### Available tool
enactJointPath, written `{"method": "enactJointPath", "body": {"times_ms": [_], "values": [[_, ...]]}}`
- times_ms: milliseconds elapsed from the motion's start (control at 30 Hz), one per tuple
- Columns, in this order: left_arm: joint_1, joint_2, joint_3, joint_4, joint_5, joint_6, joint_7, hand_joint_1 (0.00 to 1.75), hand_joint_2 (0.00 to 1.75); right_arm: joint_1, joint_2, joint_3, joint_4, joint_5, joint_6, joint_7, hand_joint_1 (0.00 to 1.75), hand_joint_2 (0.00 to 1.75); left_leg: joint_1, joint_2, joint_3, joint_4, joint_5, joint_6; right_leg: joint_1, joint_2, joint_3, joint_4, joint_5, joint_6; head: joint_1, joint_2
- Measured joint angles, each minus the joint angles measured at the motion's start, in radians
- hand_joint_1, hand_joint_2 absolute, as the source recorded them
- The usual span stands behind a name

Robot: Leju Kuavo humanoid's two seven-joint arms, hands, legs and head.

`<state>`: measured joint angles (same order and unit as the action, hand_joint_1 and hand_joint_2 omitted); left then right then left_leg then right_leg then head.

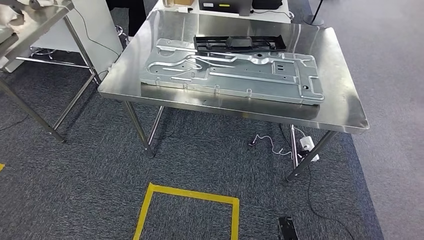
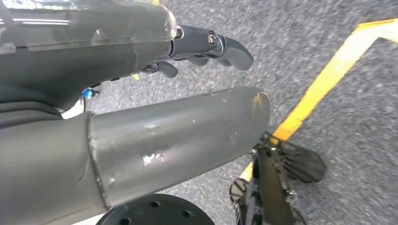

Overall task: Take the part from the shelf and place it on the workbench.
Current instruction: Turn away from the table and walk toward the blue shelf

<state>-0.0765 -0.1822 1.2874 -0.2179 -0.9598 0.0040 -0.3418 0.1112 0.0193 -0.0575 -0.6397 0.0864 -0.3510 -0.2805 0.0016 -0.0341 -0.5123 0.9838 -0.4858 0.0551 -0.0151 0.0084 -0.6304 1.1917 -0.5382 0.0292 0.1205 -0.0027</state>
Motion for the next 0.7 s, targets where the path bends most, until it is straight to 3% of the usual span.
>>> {"method": "enactJointPath", "body": {"times_ms": [67, 133, 200, 267, 367, 400, 433, 467, 533, 600, 633, 700], "values": [[-0.001, 0.000, -0.001, 0.002, -0.002, 0.002, 0.002, 0.00, 0.00, -0.022, 0.005, -0.033, 0.111, -0.009, 0.020, -0.004, 0.00, 0.00, -0.001, -0.019, -0.013, 0.012, 0.002, -0.006, 0.000, 0.036, 0.079, -0.131, 0.034, -0.010, 0.000, 0.000], [-0.003, -0.001, -0.003, 0.004, -0.003, 0.005, 0.003, 0.00, 0.00, -0.043, 0.009, -0.058, 0.200, -0.017, 0.039, 0.005, 0.00, 0.00, -0.001, -0.034, -0.025, 0.019, 0.005, -0.017, 0.003, 0.052, 0.101, -0.177, 0.034, -0.018, 0.000, 0.000], [-0.003, 0.000, -0.005, 0.004, -0.005, 0.008, 0.003, 0.00, 0.00, -0.059, 0.013, -0.074, 0.264, -0.017, 0.047, 0.028, 0.00, 0.00, 0.002, -0.047, -0.032, 0.021, 0.008, -0.030, 0.003, 0.033, 0.100, -0.182, 0.041, -0.028, 0.000, 0.000], [-0.003, 0.002, -0.006, 0.005, -0.008, 0.010, 0.004, 0.00, 0.00, -0.071, 0.019, -0.080, 0.305, -0.013, 0.049, 0.055, 0.00, 0.00, 0.001, -0.034, -0.045, 0.045, -0.008, -0.040, -0.003, 0.014, 0.102, -0.191, 0.048, -0.040, -0.001, 0.000], [-0.004, 0.002, -0.007, 0.006, -0.010, 0.011, 0.006, 0.00, 0.00, -0.082, 0.025, -0.083, 0.352, -0.005, 0.050, 0.087, 0.00, 0.00, 0.007, 0.010, -0.118, 0.203, -0.096, -0.053, -0.002, -0.022, 0.100, -0.195, 0.051, -0.050, -0.003, 0.000], [-0.005, 0.002, -0.008, 0.007, -0.010, 0.011, 0.006, 0.00, 0.00, -0.084, 0.026, -0.084, 0.367, -0.002, 0.051, 0.097, 0.00, 0.00, 0.010, 0.015, -0.140, 0.253, -0.116, -0.057, -0.001, -0.035, 0.099, -0.194, 0.051, -0.052, -0.003, 0.000], [-0.004, 0.003, -0.008, 0.007, -0.010, 0.012, 0.006, 0.00, 0.00, -0.087, 0.027, -0.085, 0.381, 0.001, 0.053, 0.110, 0.00, 0.00, 0.012, 0.019, -0.148, 0.275, -0.117, -0.059, 0.000, -0.047, 0.098, -0.193, 0.050, -0.051, -0.003, 0.000], [-0.003, 0.003, -0.008, 0.007, -0.011, 0.014, 0.005, 0.00, 0.00, -0.089, 0.028, -0.086, 0.392, 0.003, 0.055, 0.126, 0.00, 0.00, 0.013, 0.024, -0.137, 0.259, -0.099, -0.061, 0.000, -0.059, 0.097, -0.192, 0.050, -0.050, -0.003, 0.000], [-0.002, 0.004, -0.009, 0.007, -0.015, 0.016, 0.003, 0.00, 0.00, -0.092, 0.030, -0.088, 0.406, 0.006, 0.065, 0.161, 0.00, 0.00, 0.014, 0.054, -0.072, 0.142, -0.044, -0.059, 0.001, -0.080, 0.097, -0.187, 0.047, -0.046, -0.003, 0.000], [-0.004, 0.004, -0.012, 0.007, -0.019, 0.017, 0.000, 0.00, 0.00, -0.095, 0.032, -0.088, 0.415, 0.008, 0.081, 0.198, 0.00, 0.00, 0.009, 0.085, -0.022, 0.041, -0.015, -0.050, 0.004, -0.096, 0.098, -0.182, 0.044, -0.036, -0.002, 0.000], [-0.005, 0.004, -0.014, 0.007, -0.021, 0.017, -0.001, 0.00, 0.00, -0.098, 0.033, -0.088, 0.420, 0.009, 0.092, 0.218, 0.00, 0.00, 0.005, 0.090, -0.015, 0.023, -0.014, -0.045, 0.006, -0.102, 0.099, -0.180, 0.043, -0.030, -0.002, 0.000], [-0.003, 0.004, -0.017, 0.008, -0.023, 0.017, -0.002, 0.00, 0.00, -0.105, 0.034, -0.088, 0.430, 0.014, 0.120, 0.263, 0.00, 0.00, 0.003, 0.073, -0.018, 0.020, -0.009, -0.033, 0.007, -0.111, 0.102, -0.181, 0.043, -0.017, -0.002, 0.000]]}}
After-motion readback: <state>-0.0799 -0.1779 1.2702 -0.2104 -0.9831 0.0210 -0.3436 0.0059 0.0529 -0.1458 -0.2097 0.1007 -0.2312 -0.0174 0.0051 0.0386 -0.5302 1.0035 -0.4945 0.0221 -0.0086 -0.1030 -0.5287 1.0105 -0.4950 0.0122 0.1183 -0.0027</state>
